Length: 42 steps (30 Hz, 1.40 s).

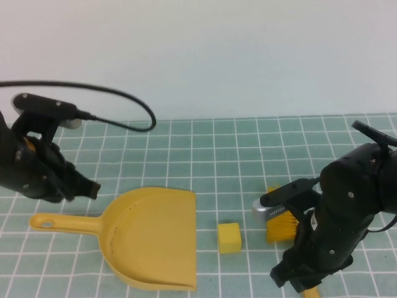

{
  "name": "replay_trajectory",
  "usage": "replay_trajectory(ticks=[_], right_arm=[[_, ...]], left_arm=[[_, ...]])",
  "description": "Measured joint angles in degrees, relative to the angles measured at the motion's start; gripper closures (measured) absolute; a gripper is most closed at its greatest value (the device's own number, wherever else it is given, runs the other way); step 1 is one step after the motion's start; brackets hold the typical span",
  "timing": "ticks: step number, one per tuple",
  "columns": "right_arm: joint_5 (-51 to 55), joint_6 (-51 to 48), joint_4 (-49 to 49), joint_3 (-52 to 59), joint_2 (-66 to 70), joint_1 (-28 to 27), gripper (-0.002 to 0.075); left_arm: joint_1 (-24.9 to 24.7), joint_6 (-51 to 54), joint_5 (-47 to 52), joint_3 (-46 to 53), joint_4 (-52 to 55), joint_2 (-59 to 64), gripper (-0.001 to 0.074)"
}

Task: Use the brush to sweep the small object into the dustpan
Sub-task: Pick up the broom from the table, then hand over the broom

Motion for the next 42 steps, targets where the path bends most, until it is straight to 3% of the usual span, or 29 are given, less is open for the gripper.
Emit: replay_trajectory(ticks=[8,12,20,23,28,35,42], right_arm=[[-1.5,4.2,-3.2,0.0,3.4,0.0,0.0400],[-1.8,6.3,-4.2,-0.1,5.2,0.0,0.0400],[-2.2,7.6,-4.5,-0.3,7.2,0.0,0.0401],[-2.1,7.8,-4.5,-0.7,8.0,0.0,0.0419],[-2.1,7.7,-4.7,-0.9,8.0,0.0,0.0527],[-0.8,7.9,-4.7,-3.5,7.0,0.0,0.0533],[3.6,8.0,-5.6,-11.0,-2.0,0.0,0.0533]], left_arm=[[0.0,0.6,-0.3,-2.4,-15.3,-1.1,0.0735],[0.0,5.6,-2.4,-2.4,-22.5,-3.4,0.0736],[0.0,8.4,-4.0,-2.4,-27.9,-5.4,0.0736],[0.0,9.7,-4.0,-2.4,-31.4,-5.5,0.0736],[0.0,10.9,-4.4,-2.4,-36.8,-5.6,0.0736],[0.0,13.5,-3.2,-2.4,-44.6,-5.6,0.0736],[0.0,14.8,0.7,-2.4,-58.9,-5.6,0.0736]])
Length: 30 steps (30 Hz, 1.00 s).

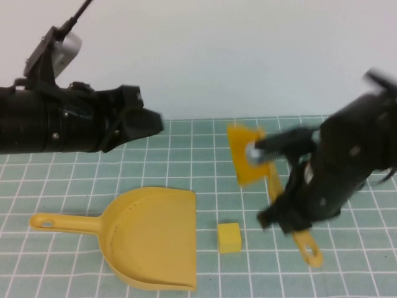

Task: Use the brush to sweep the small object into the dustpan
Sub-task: Hand over the broom

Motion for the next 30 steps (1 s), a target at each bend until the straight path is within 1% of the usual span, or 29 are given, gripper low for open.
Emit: replay_trajectory(ticks=[4,6,8,10,11,14,16,18,22,26,30], right_arm=[[0.8,0.0,0.4,-4.3,-6.4,0.0,0.0533],[0.8,0.0,1.6,-6.4,-9.6,0.0,0.0533],[0.9,-0.6,3.2,-7.7,-12.2,0.0,0.0533],[0.9,-1.4,4.6,-8.1,-14.5,0.5,0.0533],[1.1,-1.6,4.9,-8.1,-15.4,0.8,0.0533],[1.2,-1.9,5.5,-8.2,-17.2,1.8,0.0533],[1.3,-2.0,5.9,-8.6,-17.7,2.6,0.0533],[1.3,-2.0,6.0,-8.9,-17.9,3.3,0.0534],[-0.1,-2.0,7.6,-9.0,-17.8,4.3,0.0534],[-1.4,-1.9,8.5,-9.3,-17.3,5.2,0.0534],[-1.7,-0.6,9.0,-9.6,-16.8,5.6,0.0534]], left_arm=[[0.0,8.4,6.7,0.0,-13.7,0.0,0.0733],[0.0,12.1,9.9,0.0,-22.0,0.0,0.0706],[0.0,16.9,13.1,0.0,-29.6,0.0,0.0636],[0.0,19.5,15.5,0.0,-33.9,0.0,0.0525],[0.0,19.9,16.0,0.0,-34.6,-0.1,0.0465],[0.0,21.5,14.8,0.0,-34.5,-0.1,0.0322],[0.0,21.6,13.6,0.0,-34.0,-0.1,0.0279],[-0.6,21.8,13.4,0.0,-34.0,-0.1,0.0262],[-4.1,24.8,12.9,0.0,-34.0,-0.1,0.0252],[-8.1,26.4,7.8,0.0,-34.0,-0.1,0.0251],[-9.1,26.4,5.1,0.0,-34.0,-0.1,0.0251]])
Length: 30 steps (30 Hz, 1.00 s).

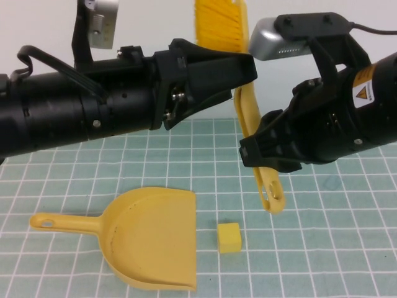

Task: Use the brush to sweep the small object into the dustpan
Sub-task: Hand over the broom

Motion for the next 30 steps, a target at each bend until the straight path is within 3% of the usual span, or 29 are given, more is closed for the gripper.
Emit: replay_trajectory(ticks=[11,17,30], right_arm=[[4.7,1.6,-1.6,-5.4,0.1,0.0,0.0534],[5.5,1.6,-1.4,-6.9,0.1,0.2,0.0534],[5.4,1.6,-0.4,-6.9,1.8,2.3,0.0534]], left_arm=[[0.0,-6.0,-1.6,0.0,2.8,0.0,0.0250],[0.0,-2.7,-3.9,0.0,-3.9,0.0,0.0250],[0.0,-1.2,0.5,-0.1,-4.0,5.7,0.0251]])
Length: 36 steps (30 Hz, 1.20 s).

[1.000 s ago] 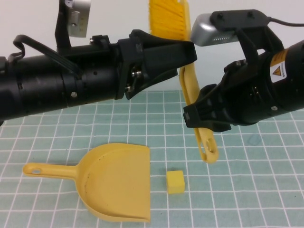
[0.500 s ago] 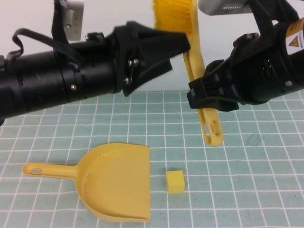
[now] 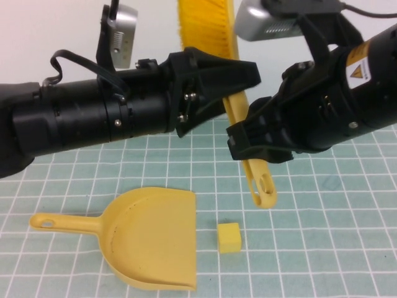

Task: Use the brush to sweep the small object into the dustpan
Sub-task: Hand over the broom

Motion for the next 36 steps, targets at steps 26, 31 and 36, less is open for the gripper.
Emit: replay_trajectory(ticks=[26,31,36], right_arm=[[-2.8,-1.2,5.6,0.0,2.2,0.7,0.0286],[-2.4,-2.2,6.6,0.0,-1.2,0.7,0.0236],[-2.3,-2.4,7.7,-0.1,-6.3,0.7,0.0230]], left_arm=[[0.7,2.9,6.8,-0.4,0.2,-0.2,0.0580],[6.7,-0.6,13.4,-0.4,0.2,-0.1,0.0580],[14.2,-4.8,21.0,-0.4,0.3,-0.1,0.0580]])
